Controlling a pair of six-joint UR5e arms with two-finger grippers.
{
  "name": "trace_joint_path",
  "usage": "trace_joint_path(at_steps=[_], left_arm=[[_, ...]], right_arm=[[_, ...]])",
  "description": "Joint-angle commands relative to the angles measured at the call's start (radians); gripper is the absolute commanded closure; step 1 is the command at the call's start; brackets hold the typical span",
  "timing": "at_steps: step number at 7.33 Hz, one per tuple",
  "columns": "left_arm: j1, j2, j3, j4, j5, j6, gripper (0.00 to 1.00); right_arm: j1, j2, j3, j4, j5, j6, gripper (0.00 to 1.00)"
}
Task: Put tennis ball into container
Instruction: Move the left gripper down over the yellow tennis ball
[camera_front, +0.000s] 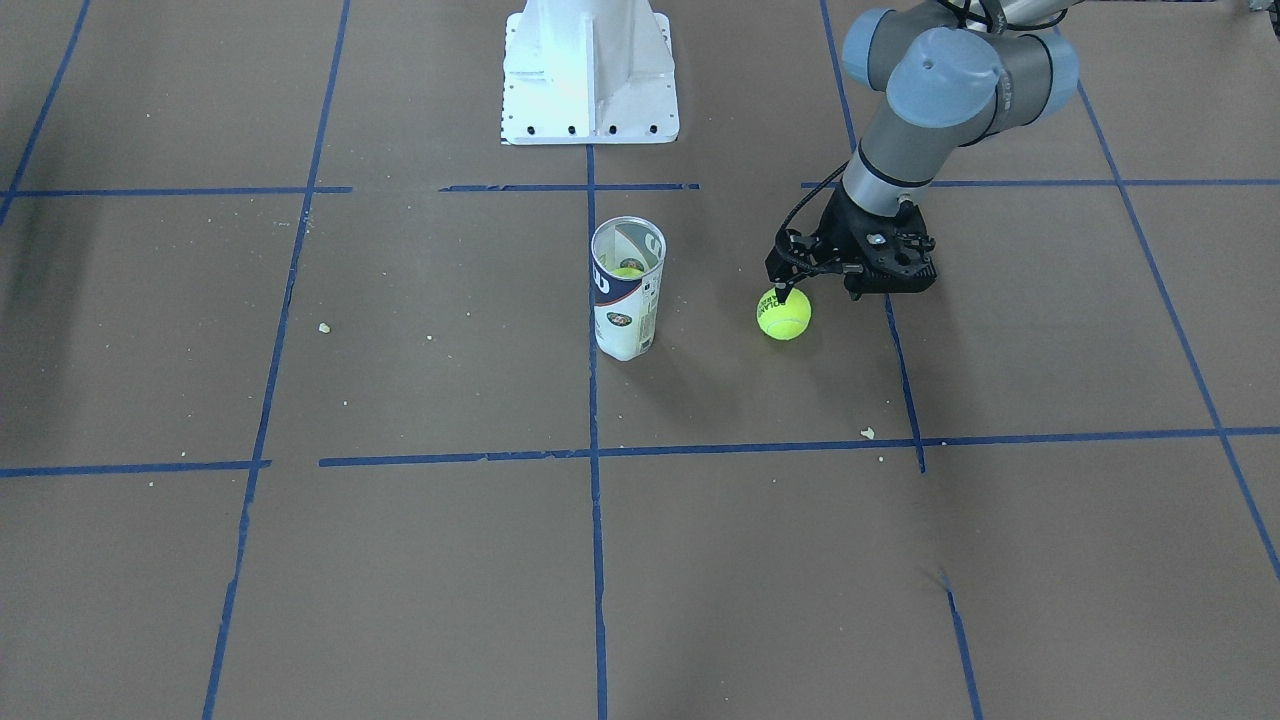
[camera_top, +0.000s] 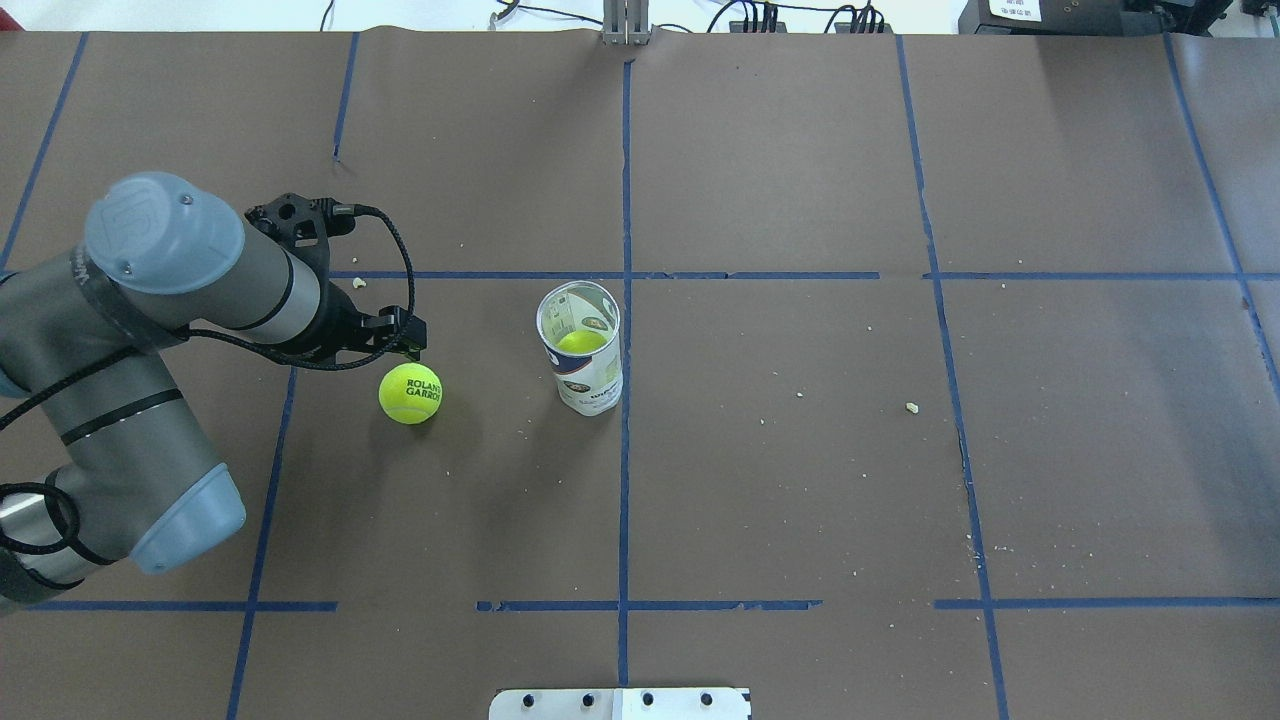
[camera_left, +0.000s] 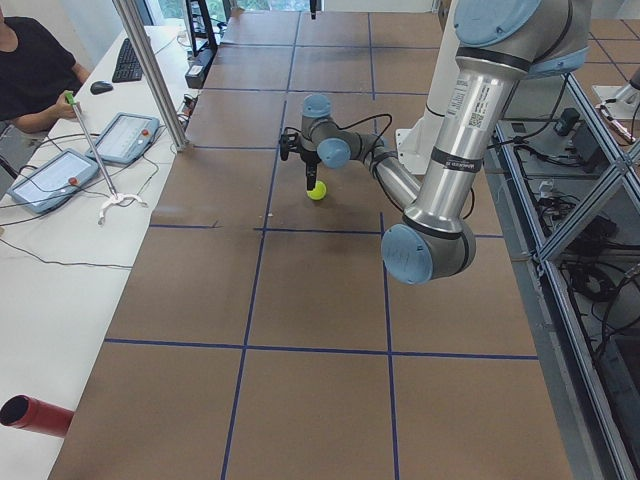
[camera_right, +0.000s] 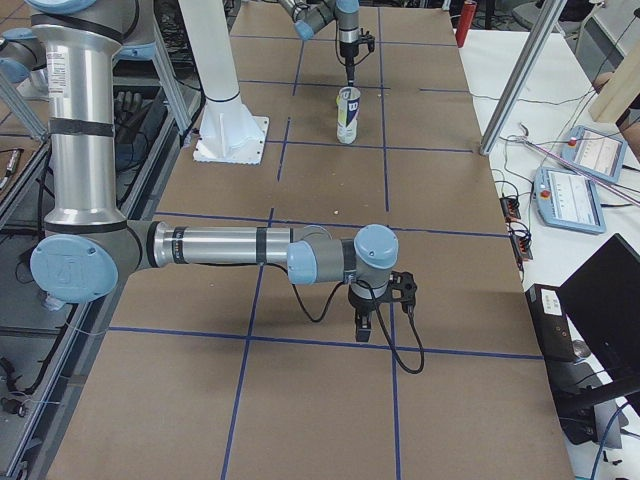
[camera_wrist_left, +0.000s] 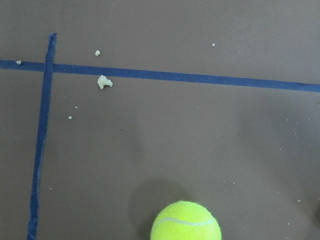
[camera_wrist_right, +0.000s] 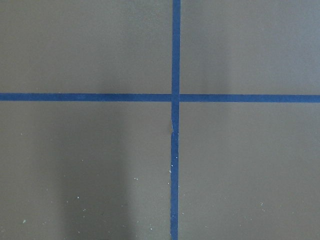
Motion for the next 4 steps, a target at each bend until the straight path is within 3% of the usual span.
trace_joint_path(at_steps=[1,4], left_arm=[[0.057,-0.027,0.047,-0.01,0.052,-0.029,0.0],[0.065,-0.03,0.073,-0.01,0.054,-0.027,0.0]], right_arm=[[0.0,0.0,0.0,0.0,0.0,0.0,0.0],[-0.001,0.0,0.0,0.0,0.0,0.0,0.0]])
